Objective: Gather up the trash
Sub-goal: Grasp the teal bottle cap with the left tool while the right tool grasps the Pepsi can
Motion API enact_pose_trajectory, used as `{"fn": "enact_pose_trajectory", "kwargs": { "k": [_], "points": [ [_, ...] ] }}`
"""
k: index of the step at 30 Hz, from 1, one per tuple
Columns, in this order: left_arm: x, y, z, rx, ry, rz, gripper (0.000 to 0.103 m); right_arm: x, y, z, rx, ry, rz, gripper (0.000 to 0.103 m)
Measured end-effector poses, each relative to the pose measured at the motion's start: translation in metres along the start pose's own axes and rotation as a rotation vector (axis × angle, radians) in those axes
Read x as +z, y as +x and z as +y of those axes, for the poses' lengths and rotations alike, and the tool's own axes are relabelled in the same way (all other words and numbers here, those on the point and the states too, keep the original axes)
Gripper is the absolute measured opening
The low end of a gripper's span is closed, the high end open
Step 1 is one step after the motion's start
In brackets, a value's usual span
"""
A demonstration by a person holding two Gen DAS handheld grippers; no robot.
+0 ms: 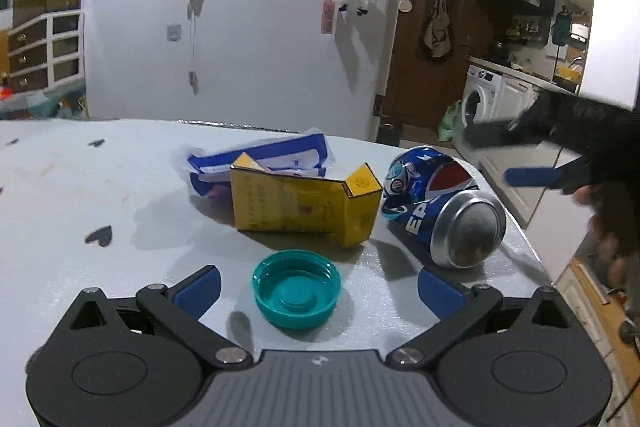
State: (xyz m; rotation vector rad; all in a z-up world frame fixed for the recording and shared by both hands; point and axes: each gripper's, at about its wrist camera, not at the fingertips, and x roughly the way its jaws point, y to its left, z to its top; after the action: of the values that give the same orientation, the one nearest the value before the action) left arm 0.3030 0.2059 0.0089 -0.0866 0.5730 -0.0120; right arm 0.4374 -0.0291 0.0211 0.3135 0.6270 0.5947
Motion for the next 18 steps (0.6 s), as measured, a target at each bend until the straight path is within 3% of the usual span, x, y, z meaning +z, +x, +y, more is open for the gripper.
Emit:
{"fn": "enact_pose_trajectory", "kwargs": {
  "k": [2, 4, 5, 7, 9, 11, 15, 18],
  "points": [
    [0.000, 0.003, 0.000, 0.005, -0.004, 0.018, 0.100, -0.003, 0.009, 0.000, 0.017, -0.023, 0.036, 0.088],
    [-0.001, 0.005, -0.001, -0.005, 0.000, 0.032, 0.094, -0.008, 0.017, 0.001, 0.038, -0.033, 0.085, 0.068],
    [0.000, 0.006, -0.002, -0.006, 0.004, 0.038, 0.090, -0.010, 0.019, 0.000, 0.042, -0.029, 0.103, 0.064],
    [0.000, 0.008, -0.004, 0.000, 0.018, 0.047, 0.086, -0.015, 0.019, 0.000, 0.050, -0.010, 0.128, 0.044],
    [0.000, 0.009, -0.007, 0.010, 0.033, 0.056, 0.081, -0.020, 0.016, 0.000, 0.043, 0.002, 0.147, 0.036],
    [-0.001, 0.009, -0.009, 0.024, 0.040, 0.062, 0.076, -0.027, 0.008, 0.003, 0.038, -0.001, 0.145, 0.032],
    [-0.001, 0.009, -0.009, 0.038, 0.041, 0.061, 0.073, -0.045, -0.016, 0.012, 0.040, -0.023, 0.149, 0.031],
    [0.000, 0.008, -0.009, 0.048, 0.039, 0.058, 0.065, -0.057, -0.035, 0.019, 0.035, -0.036, 0.158, 0.031]
  ]
}}
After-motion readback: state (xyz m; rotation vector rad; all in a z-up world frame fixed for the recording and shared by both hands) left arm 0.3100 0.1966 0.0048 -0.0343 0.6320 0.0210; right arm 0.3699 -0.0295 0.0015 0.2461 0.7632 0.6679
